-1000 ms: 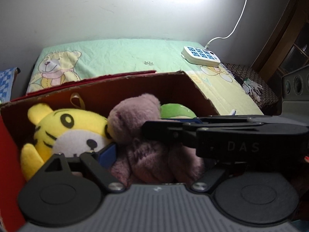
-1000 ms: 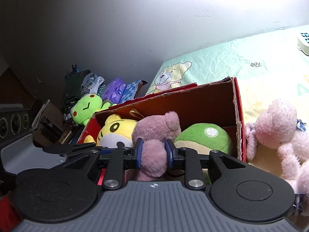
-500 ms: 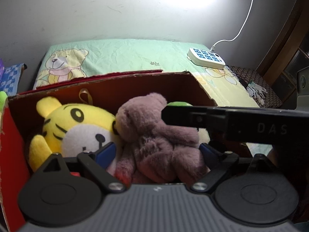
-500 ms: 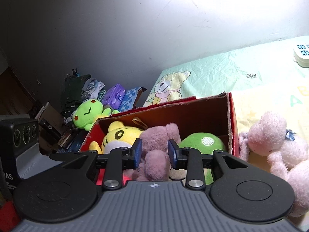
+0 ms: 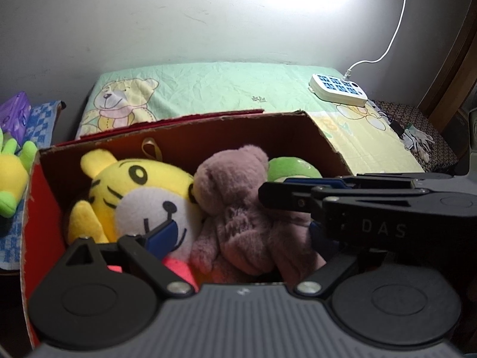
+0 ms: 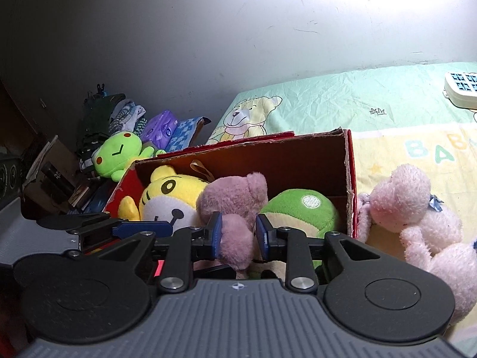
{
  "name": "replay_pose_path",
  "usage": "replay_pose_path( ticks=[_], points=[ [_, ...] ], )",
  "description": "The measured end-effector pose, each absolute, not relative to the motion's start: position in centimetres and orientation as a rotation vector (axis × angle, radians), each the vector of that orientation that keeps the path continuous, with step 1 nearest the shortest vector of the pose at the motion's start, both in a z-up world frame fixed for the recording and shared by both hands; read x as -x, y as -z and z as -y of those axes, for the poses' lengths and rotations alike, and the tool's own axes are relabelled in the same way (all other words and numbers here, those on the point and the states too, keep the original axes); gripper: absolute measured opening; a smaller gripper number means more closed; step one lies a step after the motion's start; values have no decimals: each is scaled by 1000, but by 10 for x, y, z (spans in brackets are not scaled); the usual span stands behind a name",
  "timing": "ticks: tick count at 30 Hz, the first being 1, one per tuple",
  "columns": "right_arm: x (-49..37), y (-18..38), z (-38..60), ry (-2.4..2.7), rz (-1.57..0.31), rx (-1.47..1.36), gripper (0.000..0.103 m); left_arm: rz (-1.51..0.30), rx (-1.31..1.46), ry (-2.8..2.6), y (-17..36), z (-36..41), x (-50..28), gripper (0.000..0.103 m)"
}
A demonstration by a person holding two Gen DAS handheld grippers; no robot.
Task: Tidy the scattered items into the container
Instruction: 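Lower the teddy bear into the box between tiger and bean plush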
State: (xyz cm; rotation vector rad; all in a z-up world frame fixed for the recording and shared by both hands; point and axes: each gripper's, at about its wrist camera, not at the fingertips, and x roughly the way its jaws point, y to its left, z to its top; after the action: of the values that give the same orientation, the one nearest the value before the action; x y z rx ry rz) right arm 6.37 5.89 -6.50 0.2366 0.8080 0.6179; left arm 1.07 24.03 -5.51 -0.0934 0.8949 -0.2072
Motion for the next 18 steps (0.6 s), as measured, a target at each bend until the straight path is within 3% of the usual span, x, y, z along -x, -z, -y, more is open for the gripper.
replay_pose_path(
  ticks=[18],
  points=[
    [-36, 49, -51, -572, -773, -252, 30, -884, 58, 58, 42, -237, 10, 97]
  ],
)
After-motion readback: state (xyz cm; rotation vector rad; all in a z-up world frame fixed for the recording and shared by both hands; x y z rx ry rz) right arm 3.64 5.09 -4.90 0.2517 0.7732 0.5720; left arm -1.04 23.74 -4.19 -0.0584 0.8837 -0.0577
